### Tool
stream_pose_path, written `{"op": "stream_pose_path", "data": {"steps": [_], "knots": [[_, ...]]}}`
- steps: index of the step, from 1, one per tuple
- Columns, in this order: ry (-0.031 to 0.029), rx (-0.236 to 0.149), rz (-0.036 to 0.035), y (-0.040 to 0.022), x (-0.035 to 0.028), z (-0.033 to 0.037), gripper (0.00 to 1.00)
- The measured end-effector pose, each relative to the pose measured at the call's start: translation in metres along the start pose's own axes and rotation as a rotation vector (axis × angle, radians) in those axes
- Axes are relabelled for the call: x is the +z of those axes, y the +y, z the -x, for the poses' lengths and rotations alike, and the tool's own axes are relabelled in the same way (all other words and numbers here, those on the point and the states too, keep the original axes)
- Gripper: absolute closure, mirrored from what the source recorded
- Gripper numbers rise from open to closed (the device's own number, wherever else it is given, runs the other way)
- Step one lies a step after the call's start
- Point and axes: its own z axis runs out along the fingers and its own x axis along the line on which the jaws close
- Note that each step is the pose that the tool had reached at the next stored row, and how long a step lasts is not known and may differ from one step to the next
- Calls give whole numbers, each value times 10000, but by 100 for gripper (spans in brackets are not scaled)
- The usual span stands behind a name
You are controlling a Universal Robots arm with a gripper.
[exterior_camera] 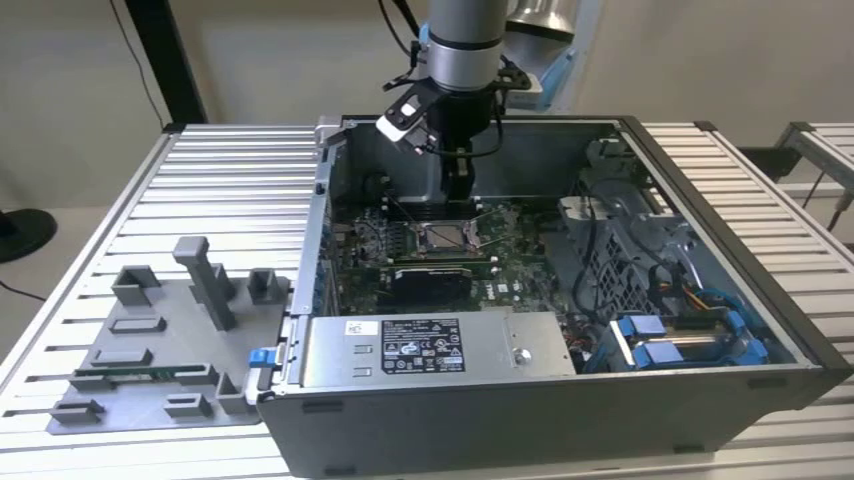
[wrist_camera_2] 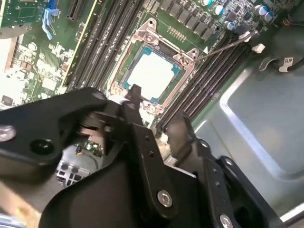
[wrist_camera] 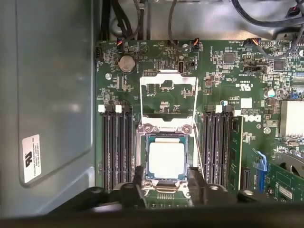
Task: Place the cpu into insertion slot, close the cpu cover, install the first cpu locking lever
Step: 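Place the cpu into insertion slot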
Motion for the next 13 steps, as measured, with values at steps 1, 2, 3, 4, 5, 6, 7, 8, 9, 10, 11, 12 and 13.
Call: {"op": "stream_pose_path", "data": {"steps": [1,2,3,4,5,6,7,8,9,10,11,12,13], "knots": [[0,0,-1,0,-2,0,100],[0,0,0,0,-3,0,100],[0,0,0,0,-5,0,100],[0,0,0,0,-6,0,100],[1,0,0,0,-8,-1,100],[0,0,0,0,-9,-1,100],[0,0,0,0,-11,-1,100],[0,0,0,0,-13,-1,100],[0,0,0,0,-14,-1,100],[0,0,0,0,-16,-1,100],[0,0,0,0,-17,-1,100],[0,0,0,0,-19,-1,100],[-1,0,0,0,-20,-1,100]]}}
